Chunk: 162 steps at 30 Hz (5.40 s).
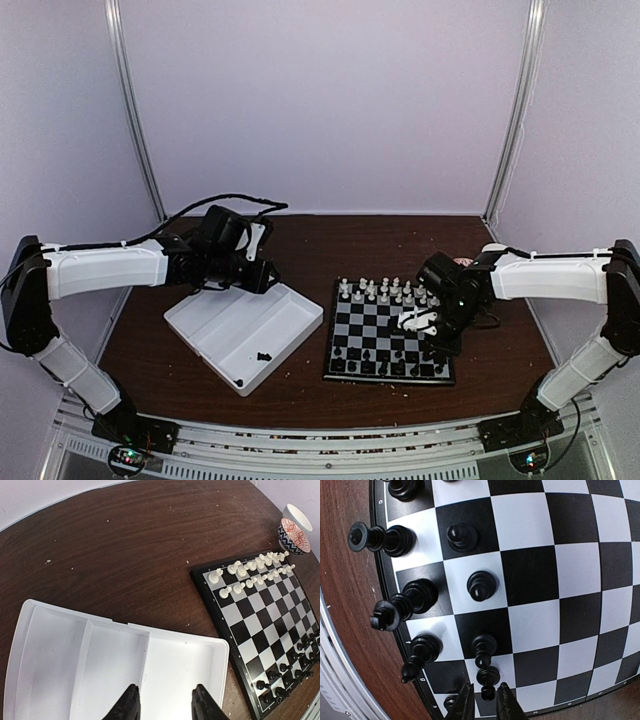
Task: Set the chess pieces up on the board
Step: Place the pawn at b7, then pick up the knight from the storage box, then pass from the left arm to the right
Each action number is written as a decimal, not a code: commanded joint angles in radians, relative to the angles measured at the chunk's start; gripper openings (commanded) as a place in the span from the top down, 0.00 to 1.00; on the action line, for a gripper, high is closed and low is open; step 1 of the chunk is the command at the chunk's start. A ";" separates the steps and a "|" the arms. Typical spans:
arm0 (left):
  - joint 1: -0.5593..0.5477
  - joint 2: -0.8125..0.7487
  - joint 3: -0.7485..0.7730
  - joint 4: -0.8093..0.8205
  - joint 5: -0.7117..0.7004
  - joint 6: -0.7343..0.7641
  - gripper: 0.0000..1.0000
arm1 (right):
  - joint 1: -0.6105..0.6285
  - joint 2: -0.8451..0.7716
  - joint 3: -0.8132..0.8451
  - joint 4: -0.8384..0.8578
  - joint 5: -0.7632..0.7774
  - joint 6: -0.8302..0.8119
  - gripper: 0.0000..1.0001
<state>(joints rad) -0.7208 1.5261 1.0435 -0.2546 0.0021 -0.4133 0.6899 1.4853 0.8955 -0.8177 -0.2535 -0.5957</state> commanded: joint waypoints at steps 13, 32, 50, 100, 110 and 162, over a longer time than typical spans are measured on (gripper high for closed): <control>-0.045 -0.056 -0.033 -0.360 0.190 0.002 0.64 | -0.096 -0.185 0.108 -0.123 -0.101 -0.041 0.69; -0.138 0.070 0.074 -0.629 0.082 0.594 0.59 | -0.136 -0.188 0.048 -0.044 -0.184 -0.013 0.69; -0.155 0.205 0.051 -0.506 0.098 0.734 0.61 | -0.145 -0.209 0.010 -0.014 -0.173 -0.003 0.69; -0.196 0.245 0.019 -0.457 0.004 0.749 0.76 | -0.152 -0.183 0.010 -0.011 -0.207 -0.006 0.69; -0.194 0.151 -0.006 -0.463 -0.176 0.656 0.87 | -0.151 -0.184 0.087 -0.019 -0.176 0.008 0.68; -0.387 0.134 0.237 0.020 -0.145 0.402 0.88 | -0.078 0.401 0.647 0.017 -1.002 0.641 0.68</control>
<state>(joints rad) -1.1027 1.6497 1.2495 -0.2565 -0.1444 0.0006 0.6014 1.9022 1.5345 -0.8436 -1.2137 0.0235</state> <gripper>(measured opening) 0.140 0.321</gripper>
